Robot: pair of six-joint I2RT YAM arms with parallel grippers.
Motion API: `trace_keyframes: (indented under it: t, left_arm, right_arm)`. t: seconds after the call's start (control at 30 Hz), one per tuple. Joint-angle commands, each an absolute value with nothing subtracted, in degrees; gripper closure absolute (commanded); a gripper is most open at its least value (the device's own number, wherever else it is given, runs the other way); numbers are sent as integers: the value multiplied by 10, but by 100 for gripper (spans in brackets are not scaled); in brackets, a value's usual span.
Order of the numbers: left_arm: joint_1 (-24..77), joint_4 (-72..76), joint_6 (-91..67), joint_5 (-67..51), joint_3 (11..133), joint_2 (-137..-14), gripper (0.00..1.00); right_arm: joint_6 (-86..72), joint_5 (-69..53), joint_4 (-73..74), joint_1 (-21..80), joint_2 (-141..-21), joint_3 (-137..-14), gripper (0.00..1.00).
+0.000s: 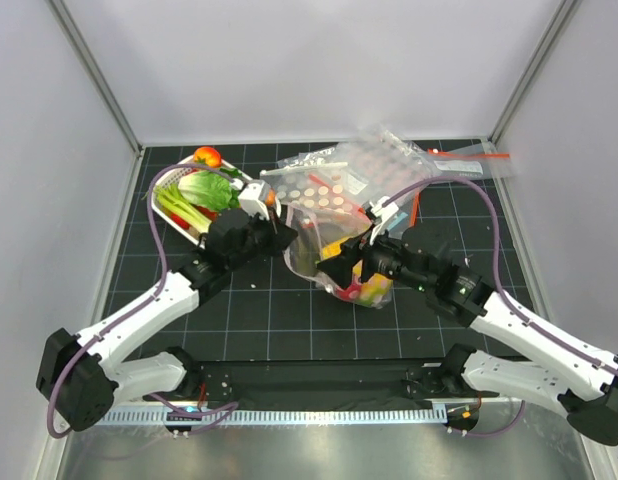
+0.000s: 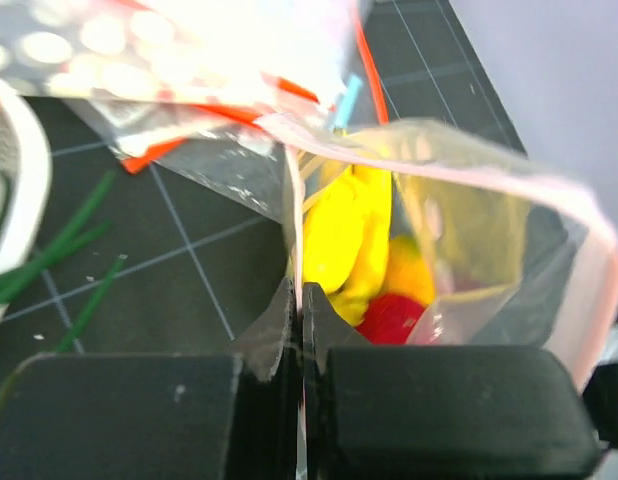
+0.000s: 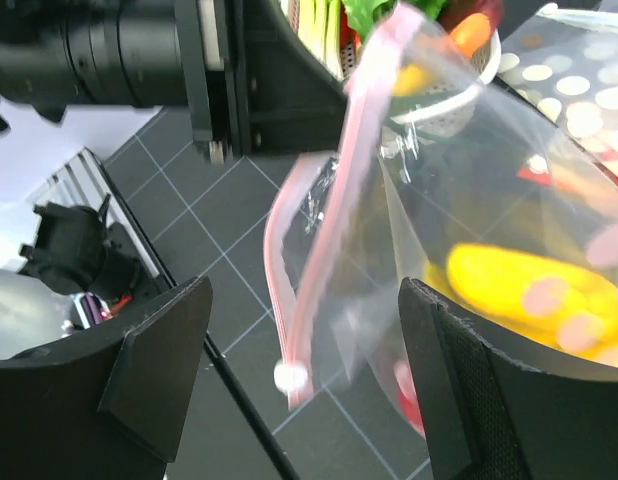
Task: Place the food in the zip-top bag and seal the zipper
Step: Zip the zipper food storage bag at the center of the board.
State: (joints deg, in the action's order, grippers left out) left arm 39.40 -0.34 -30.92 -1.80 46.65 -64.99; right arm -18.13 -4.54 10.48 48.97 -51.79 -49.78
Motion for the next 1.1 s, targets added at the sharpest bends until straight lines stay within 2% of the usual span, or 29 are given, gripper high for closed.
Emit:
trace_keyframes:
  t: [0.0,0.17,0.23,0.33,0.57,0.67,0.77,0.87,0.9,0.97,1.0,1.03,1.07]
  left_arm:
    - [367,45,-348,-20,464,-626,100]
    - [348,27,-348,-15,465,-626,100]
    - [345,18,-346,-7,468,-626,100]
    - [341,9,-344,-4,473,-628,100]
    - [338,-13,-331,16,480,-610,100]
    - [338,-13,-333,2,483,-611,100]
    - [338,-14,-330,2,483,-611,100]
    - [339,-17,-325,3,483,-601,99]
    - [339,-16,-324,2,482,-599,99]
    - [339,-16,-322,3,480,-592,98]
    - [340,-18,-320,2,481,-589,96]
    - [344,-21,-312,2,483,-586,94]
    - [346,-25,-308,2,484,-581,80]
  right_arm:
    - [-125,-76,33,497,-518,-474,18]
    - [-43,-139,-82,518,-510,-387,19]
    - [-21,-119,-95,533,-520,-379,25]
    - [14,-77,-110,559,-529,-364,29]
    - [52,-5,-107,605,-540,-352,30]
    - [59,41,-98,620,-551,-361,34]
    - [59,54,-87,621,-570,-372,43]
    - [54,69,-73,622,-578,-384,59]
    - [51,70,-69,622,-577,-385,70]
    - [43,71,-60,623,-562,-387,78]
    - [39,71,-55,623,-553,-388,87]
    - [33,76,-49,623,-538,-394,91]
    - [19,80,-30,623,-528,-399,95]
